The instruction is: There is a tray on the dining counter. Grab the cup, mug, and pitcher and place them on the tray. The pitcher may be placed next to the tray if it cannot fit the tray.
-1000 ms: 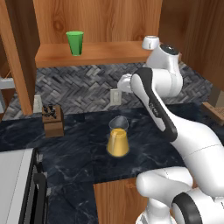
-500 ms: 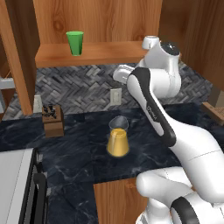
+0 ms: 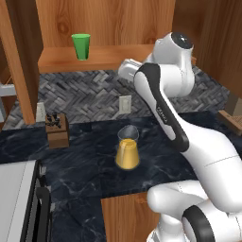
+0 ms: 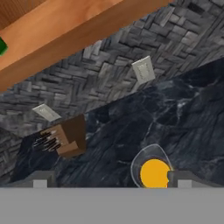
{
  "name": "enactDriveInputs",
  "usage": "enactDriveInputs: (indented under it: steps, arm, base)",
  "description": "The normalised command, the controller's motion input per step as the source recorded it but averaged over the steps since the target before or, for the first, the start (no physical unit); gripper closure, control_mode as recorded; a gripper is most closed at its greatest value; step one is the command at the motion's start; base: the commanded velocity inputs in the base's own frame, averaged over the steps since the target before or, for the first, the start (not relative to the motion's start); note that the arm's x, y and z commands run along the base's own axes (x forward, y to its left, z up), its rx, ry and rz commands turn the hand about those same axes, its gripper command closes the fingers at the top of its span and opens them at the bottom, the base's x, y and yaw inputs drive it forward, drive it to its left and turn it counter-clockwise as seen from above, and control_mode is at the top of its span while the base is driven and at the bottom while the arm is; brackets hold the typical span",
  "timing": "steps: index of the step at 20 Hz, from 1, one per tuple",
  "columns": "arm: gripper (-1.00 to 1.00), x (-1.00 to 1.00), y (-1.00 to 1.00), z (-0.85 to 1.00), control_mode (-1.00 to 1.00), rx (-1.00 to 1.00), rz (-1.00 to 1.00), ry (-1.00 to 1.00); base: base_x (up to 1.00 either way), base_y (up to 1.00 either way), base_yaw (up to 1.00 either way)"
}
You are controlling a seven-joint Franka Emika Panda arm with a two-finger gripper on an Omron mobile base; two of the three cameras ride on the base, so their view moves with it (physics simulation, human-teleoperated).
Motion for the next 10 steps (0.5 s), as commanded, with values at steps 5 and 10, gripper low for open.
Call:
enactDriveInputs:
  steps: [5, 10]
  arm:
    - [-1.0, 0.03, 0.22, 0.24, -1.0, 0.07, 0.0, 0.0]
    - [-1.0, 0.16, 0.24, 0.19, -1.0, 0.11, 0.0, 0.0]
  base:
    - [0.0, 0.0, 0.0]
    - [0.0, 0.0, 0.0]
